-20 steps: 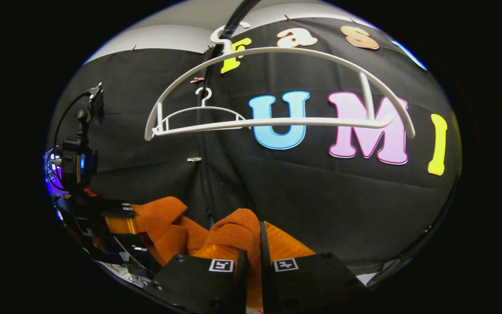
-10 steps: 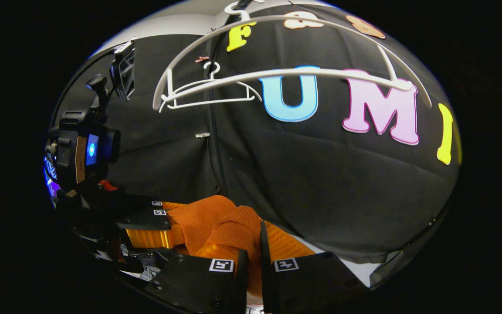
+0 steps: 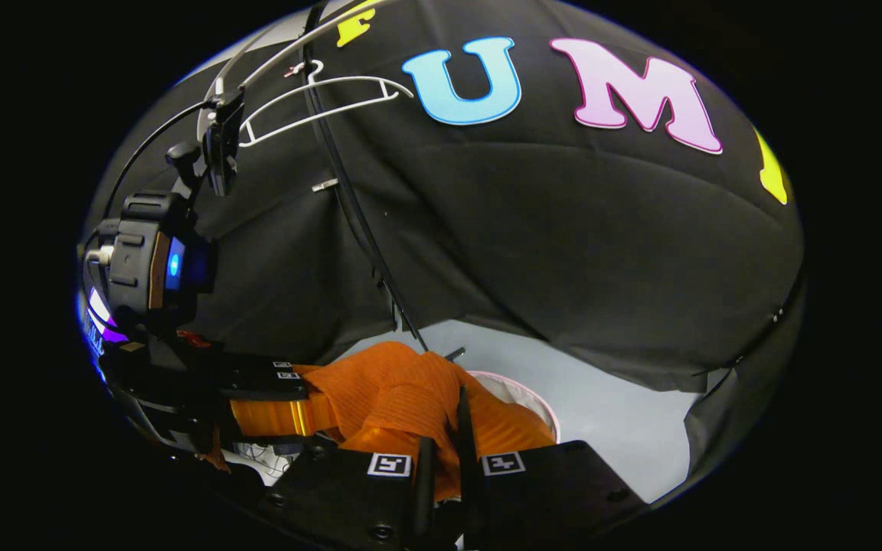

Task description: Grasp the clothes on the hanger with both hands and then place them into the laundry hamper below.

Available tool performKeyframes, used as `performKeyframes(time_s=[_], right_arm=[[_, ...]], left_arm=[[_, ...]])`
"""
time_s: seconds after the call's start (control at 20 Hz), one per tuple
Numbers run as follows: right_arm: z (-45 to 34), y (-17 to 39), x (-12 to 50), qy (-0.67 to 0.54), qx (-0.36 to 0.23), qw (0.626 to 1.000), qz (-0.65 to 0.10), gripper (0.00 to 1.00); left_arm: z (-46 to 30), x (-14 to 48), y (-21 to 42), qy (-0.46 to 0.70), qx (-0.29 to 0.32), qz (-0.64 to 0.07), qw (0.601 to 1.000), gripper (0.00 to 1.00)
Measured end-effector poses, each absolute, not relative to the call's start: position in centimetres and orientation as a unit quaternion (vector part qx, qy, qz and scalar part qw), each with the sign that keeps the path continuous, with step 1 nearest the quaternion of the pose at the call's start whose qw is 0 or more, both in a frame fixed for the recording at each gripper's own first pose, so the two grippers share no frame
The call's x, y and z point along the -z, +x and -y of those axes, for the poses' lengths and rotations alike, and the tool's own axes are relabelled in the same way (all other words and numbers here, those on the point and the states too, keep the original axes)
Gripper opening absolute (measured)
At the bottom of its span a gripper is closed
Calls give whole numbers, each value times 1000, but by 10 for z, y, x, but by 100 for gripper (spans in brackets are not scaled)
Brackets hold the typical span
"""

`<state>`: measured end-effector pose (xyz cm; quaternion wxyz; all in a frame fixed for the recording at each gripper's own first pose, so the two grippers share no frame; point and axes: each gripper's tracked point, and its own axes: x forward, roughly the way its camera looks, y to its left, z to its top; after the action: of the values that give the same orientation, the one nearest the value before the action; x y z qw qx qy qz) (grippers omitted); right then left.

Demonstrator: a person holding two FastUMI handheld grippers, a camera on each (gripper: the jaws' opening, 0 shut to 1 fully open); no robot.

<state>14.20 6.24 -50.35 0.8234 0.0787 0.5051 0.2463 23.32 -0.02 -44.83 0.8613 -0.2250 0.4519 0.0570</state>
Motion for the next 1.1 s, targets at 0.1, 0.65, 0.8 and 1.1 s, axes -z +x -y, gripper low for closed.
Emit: performKeyframes(time_s=[0.1, 0.65, 0.8, 1.1], right_arm=[[-63, 136, 514, 78, -239, 812, -526, 19], [-62, 113, 554, 78, -215, 759, -610, 38], [-60, 118, 560, 74, -207, 764, -607, 68], [-32, 113, 566, 59, -194, 762, -615, 96]], left_arm=[[1, 471, 226, -239, -52, -482, 842, 11], [-5, 518, 196, -260, -80, -584, 765, 13], [-14, 522, 194, -245, -93, -583, 769, 41], [-33, 518, 181, -228, -114, -575, 778, 96]])
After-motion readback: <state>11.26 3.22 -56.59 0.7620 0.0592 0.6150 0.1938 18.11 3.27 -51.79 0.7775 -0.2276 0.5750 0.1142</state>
